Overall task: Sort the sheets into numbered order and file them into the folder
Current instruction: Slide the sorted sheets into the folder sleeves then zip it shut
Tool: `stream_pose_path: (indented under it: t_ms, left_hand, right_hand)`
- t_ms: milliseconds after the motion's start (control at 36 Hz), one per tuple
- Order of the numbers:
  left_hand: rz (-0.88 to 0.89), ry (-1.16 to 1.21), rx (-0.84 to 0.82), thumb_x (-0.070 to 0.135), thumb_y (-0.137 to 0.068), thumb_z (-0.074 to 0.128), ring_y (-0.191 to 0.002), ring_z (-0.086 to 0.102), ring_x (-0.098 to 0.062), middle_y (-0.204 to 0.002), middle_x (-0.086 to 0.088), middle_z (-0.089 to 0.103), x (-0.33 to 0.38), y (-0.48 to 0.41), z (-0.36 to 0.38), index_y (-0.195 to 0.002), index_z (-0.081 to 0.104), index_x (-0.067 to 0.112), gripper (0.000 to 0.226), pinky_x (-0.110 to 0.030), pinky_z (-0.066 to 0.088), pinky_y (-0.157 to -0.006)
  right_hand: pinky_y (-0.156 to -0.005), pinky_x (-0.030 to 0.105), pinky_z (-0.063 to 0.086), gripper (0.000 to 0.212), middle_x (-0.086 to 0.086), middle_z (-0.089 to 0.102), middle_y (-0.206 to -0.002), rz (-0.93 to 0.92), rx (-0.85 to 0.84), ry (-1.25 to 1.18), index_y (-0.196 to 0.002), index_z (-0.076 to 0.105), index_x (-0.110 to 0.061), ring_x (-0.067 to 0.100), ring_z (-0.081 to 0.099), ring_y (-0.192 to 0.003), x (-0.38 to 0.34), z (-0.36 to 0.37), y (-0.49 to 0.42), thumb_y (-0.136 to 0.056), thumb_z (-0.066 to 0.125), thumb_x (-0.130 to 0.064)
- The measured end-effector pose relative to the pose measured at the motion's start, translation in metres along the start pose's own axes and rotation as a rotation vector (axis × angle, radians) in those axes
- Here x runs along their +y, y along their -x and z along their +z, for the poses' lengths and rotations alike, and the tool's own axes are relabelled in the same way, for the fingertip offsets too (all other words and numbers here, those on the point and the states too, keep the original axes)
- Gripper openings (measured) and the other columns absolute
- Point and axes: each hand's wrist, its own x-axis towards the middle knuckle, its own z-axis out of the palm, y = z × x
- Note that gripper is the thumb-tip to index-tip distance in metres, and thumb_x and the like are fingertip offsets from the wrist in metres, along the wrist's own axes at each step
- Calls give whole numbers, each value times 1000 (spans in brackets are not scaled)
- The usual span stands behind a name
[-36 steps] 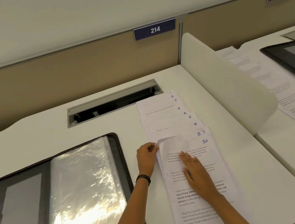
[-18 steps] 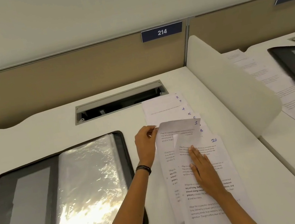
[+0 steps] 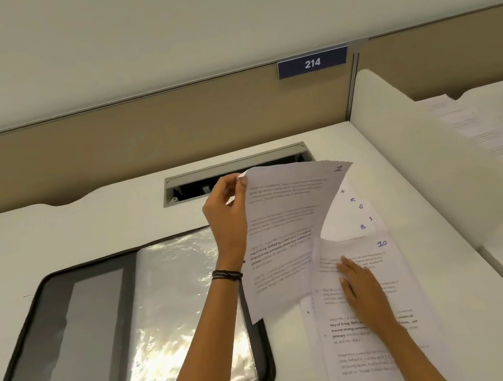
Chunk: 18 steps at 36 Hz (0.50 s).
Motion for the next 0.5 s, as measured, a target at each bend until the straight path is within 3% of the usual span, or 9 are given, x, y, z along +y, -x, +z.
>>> stream_pose_path:
  t_ms: [56, 139, 361, 500]
  left_hand:
    - [-30, 24, 16, 21, -95, 57, -79, 63, -4, -85, 4, 65, 3, 0, -4, -97, 64, 8, 15, -15, 50, -65]
    - [-65, 48, 44, 22, -96, 54, -79, 64, -7, -86, 0, 66, 3, 3, -10, -97, 62, 8, 16, -17, 51, -63]
    - [-81, 107, 121, 24, -97, 52, -78, 63, -14, -85, -2, 64, 9, 0, -34, -95, 60, 11, 15, -24, 53, -66]
    - [-63, 127, 163, 25, -97, 51, -77, 63, -13, -85, -2, 64, 15, -6, -58, -93, 59, 17, 12, -22, 52, -64]
  right_hand:
    - [-107, 25, 26, 40, 9, 51, -138, 62, 40, -88, -127, 57, -8, 23, 47, -128, -12, -5, -8, -96, 37, -23]
    - [-103, 28, 35, 33, 8, 54, -133, 146, 79, -336, -129, 53, -9, 24, 49, -125, -33, -16, -18, -97, 48, -9]
    - [-98, 24, 34, 56, 3, 41, -146, 193, 85, -646, -146, 30, -20, 20, 40, -133, -79, -34, -39, -96, 53, -19]
    - [-102, 24, 31, 52, 0, 47, -141, 119, 78, -654, -141, 41, -17, 15, 42, -130, -100, -30, -45, -92, 59, -13]
